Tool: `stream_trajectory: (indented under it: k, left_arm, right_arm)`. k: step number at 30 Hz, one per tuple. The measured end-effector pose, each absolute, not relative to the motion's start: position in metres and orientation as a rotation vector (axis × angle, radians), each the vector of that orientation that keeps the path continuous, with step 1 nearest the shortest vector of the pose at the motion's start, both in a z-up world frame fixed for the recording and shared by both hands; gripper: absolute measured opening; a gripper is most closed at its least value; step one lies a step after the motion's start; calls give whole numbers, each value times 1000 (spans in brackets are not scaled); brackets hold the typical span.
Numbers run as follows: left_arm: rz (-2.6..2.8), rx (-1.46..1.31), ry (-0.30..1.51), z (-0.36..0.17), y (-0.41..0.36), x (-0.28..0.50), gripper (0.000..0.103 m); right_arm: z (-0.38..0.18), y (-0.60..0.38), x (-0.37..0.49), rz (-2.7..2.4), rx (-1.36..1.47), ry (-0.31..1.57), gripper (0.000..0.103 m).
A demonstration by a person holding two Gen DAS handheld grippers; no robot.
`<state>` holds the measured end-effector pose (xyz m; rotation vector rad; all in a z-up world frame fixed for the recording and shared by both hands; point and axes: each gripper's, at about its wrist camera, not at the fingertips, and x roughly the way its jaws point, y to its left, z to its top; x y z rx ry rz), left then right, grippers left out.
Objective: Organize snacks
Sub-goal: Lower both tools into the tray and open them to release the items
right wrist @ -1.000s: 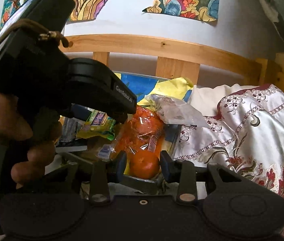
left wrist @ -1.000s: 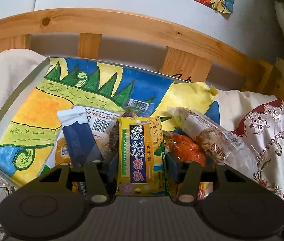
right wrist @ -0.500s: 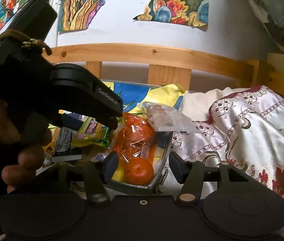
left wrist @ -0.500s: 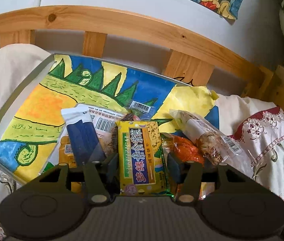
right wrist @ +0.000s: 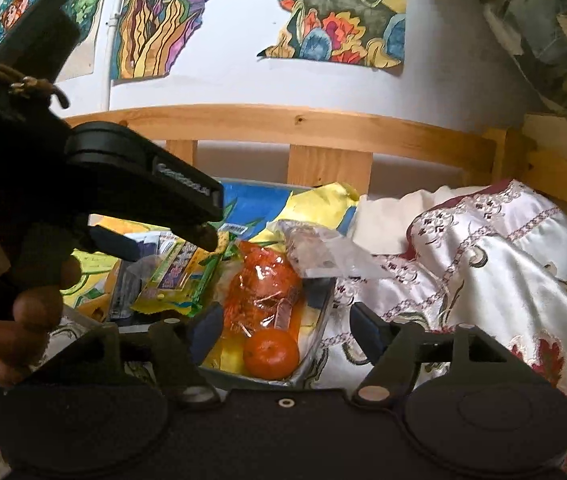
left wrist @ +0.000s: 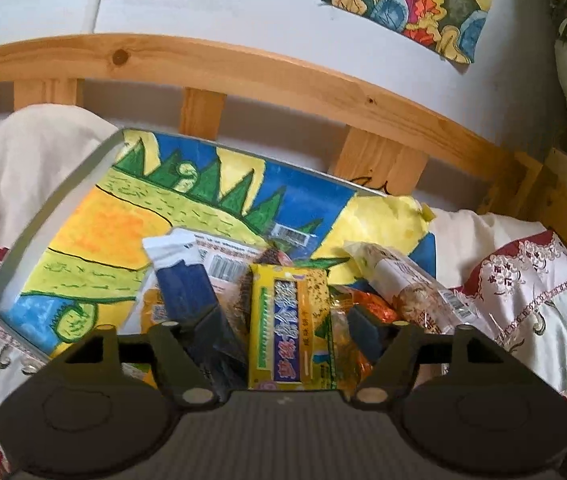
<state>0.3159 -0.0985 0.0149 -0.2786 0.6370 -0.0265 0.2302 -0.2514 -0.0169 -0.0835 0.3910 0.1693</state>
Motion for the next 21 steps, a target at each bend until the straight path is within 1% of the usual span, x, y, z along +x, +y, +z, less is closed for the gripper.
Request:
stream_trajectory:
  k: [2,16,21]
  left_arm:
    - [-10,-279,621,18,-95,312,84]
    - [81,-303,542,38,-58,268,97]
    - [84,-302,518,45,-45,240,99]
  right_arm:
    - [-15,-253,227,162,-76,376,79]
    - [16,-255,203,161,-59,258,91]
    - [27,-254,185,165,-51,229,95]
